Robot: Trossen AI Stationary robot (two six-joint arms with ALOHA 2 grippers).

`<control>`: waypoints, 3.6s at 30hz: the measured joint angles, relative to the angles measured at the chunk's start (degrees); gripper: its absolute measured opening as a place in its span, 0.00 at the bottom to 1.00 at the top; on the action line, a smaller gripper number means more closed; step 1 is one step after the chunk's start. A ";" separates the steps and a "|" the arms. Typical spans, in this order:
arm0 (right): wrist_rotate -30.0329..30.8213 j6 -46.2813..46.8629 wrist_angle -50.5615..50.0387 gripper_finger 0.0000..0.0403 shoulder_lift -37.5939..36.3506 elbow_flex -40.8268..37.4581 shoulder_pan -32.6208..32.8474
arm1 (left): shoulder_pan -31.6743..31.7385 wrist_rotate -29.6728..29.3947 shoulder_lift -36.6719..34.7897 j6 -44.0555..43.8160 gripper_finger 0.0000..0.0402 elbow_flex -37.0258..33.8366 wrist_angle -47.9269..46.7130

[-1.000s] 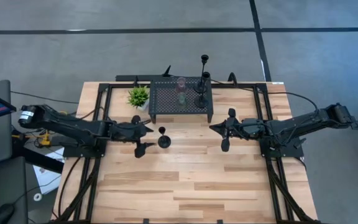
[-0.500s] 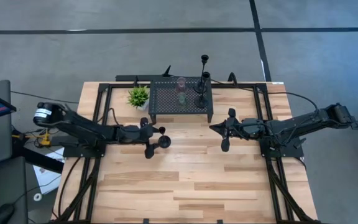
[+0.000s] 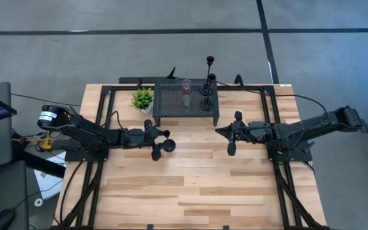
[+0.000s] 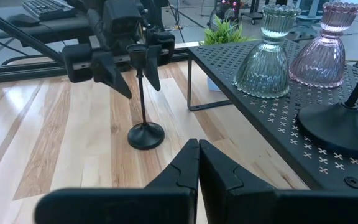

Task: Pick & Place candle stick holders
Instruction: Put the black candle holder on the shelf

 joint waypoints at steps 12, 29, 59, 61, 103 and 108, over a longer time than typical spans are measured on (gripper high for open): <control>0.01 -0.01 0.00 0.00 0.00 0.00 0.00 | 0.43 0.01 -0.02 -2.14 0.23 0.02 0.86; 0.00 -0.01 -0.02 0.00 0.00 0.00 0.02 | -0.95 4.37 -5.41 -5.68 0.03 0.04 -1.48; 0.02 -0.43 -0.44 0.00 0.01 -0.01 0.02 | 18.67 4.10 -13.42 6.54 0.04 33.81 -42.05; 0.00 -0.47 -0.44 0.00 0.00 -0.02 0.00 | 22.46 4.68 -13.37 6.11 0.04 33.83 -42.15; 0.02 -0.49 -1.51 0.00 0.02 -0.02 -0.31 | 34.87 11.72 -4.92 2.48 0.04 33.81 -37.56; 0.02 -0.49 -1.70 0.00 0.02 -0.02 -0.31 | 34.87 11.79 -4.96 2.02 0.06 33.03 -37.07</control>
